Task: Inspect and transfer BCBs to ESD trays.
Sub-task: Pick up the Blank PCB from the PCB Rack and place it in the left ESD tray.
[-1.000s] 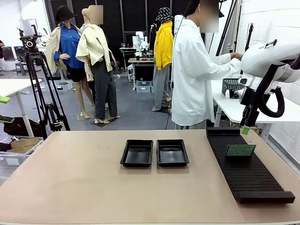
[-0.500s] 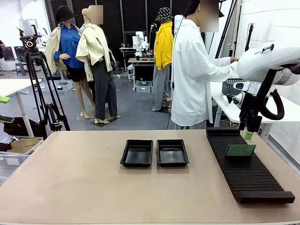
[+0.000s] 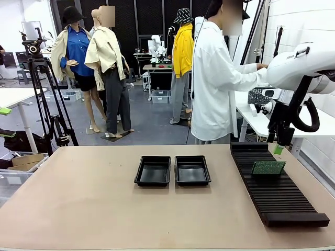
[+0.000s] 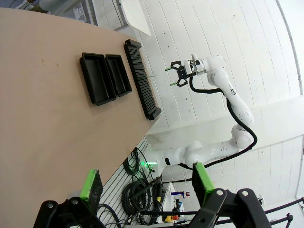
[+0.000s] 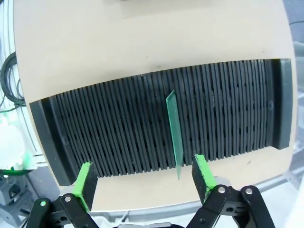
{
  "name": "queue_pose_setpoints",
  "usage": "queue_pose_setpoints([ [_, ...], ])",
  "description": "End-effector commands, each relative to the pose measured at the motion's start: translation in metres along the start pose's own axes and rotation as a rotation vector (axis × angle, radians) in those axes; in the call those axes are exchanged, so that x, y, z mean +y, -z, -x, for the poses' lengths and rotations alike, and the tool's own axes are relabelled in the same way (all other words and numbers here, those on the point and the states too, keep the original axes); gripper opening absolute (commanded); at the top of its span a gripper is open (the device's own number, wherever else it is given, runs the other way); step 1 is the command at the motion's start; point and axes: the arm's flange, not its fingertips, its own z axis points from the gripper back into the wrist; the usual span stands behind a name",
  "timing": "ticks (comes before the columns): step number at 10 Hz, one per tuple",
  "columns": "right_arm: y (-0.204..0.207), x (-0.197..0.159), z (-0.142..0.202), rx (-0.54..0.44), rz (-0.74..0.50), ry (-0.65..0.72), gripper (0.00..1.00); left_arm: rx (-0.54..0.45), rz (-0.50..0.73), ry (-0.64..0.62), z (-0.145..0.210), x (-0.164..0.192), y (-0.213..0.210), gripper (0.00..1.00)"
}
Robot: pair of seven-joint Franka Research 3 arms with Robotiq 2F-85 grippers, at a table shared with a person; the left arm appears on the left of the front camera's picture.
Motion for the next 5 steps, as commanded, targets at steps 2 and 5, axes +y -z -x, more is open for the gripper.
queue_pose_setpoints([
  [2,0.0007,0.0003,-0.0015,0.001,-0.008,-0.003,1.0,-0.008,-0.003,0.001,0.0015,-0.0016,-0.0009,1.0],
  [5,0.0053,-0.0065,0.0059,-0.007,0.01,-0.011,1.0,-0.008,-0.003,0.001,0.0015,-0.0016,-0.0009,1.0],
])
